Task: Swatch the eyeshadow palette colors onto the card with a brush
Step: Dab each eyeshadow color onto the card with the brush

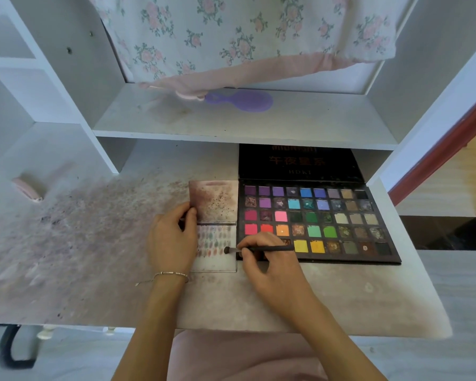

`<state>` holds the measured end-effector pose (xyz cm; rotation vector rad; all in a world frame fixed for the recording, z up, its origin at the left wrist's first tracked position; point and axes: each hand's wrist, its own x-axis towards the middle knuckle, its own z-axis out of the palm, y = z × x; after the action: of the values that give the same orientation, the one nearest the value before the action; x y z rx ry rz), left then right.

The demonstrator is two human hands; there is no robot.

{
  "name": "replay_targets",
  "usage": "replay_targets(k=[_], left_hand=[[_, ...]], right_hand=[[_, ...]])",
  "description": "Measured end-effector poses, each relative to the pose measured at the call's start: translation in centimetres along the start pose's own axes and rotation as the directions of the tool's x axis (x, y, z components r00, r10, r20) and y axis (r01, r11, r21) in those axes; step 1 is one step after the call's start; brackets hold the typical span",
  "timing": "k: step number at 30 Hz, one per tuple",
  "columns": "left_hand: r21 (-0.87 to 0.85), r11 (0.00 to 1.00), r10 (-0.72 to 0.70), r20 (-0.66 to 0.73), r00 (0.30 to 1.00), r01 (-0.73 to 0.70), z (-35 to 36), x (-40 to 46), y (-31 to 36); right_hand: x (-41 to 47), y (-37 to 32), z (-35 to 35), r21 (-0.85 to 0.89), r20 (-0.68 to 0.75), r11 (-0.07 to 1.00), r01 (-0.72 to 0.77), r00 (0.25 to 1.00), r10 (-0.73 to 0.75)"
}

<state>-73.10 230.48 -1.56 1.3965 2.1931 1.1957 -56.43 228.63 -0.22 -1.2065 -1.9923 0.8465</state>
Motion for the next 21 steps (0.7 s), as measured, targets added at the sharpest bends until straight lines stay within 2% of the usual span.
replay_targets(k=[5,11,15,21], left_hand=[[-0.007,1.0,0.002,-0.005,1.0,-0.002,-0.1,0.0,0.1],[-0.019,0.999,-0.026,0.004,1.0,0.026,-0.1,-0.1,0.1],[-0.002,1.0,-0.01,0.002,1.0,0.01,-0.2,-0.1,0.1],[-0.005,1.0,0.013,-0.006,1.0,-0.013,-0.1,-0.1,0.1]], right_hand=[[-0.1,0.2,-0.1,0.071,0.002,0.997,0.007,1.0,-0.007],[-0.7,0.6,-1.1,0.369,-0.253,0.928,0.058,0.967,0.04],[-1.6,1.9,-3.0,0.33,-0.346,0.942,0.055,0.936,0.067],[-3.6,3.7,-5.8,0.34,-0.465,0.939,-0.052,0.858,0.216]])
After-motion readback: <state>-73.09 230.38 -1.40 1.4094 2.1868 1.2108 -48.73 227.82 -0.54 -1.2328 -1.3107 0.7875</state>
